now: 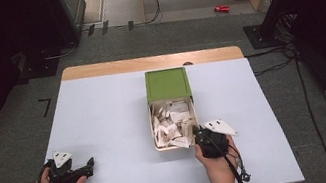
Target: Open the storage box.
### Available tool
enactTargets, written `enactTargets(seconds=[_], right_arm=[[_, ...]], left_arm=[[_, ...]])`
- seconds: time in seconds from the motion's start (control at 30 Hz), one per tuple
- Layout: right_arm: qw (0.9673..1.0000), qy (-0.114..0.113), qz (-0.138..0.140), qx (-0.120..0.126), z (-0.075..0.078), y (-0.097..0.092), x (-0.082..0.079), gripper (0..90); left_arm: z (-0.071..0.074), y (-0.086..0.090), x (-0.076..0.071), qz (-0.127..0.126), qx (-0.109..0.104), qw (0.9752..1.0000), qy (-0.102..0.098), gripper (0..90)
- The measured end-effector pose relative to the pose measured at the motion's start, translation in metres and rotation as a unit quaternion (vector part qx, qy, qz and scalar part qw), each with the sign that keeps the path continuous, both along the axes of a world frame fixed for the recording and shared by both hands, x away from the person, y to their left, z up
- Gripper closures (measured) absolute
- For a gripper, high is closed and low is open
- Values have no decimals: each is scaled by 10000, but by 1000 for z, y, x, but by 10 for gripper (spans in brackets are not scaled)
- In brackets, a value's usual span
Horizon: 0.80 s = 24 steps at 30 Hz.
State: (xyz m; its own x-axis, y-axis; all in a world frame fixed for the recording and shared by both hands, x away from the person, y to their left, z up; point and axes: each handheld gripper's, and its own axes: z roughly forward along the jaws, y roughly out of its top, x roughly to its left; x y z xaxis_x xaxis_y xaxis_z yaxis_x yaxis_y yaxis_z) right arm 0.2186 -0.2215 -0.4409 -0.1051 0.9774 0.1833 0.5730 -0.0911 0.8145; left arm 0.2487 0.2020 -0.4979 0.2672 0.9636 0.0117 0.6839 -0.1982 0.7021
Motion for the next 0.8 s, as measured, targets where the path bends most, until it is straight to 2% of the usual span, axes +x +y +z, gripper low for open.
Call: enactTargets(seconds=[0.8], right_arm=[[10000, 19, 38, -66, 2, 1, -15, 860]], left_arm=[[0, 0, 0, -2, 0, 10000, 2, 108]])
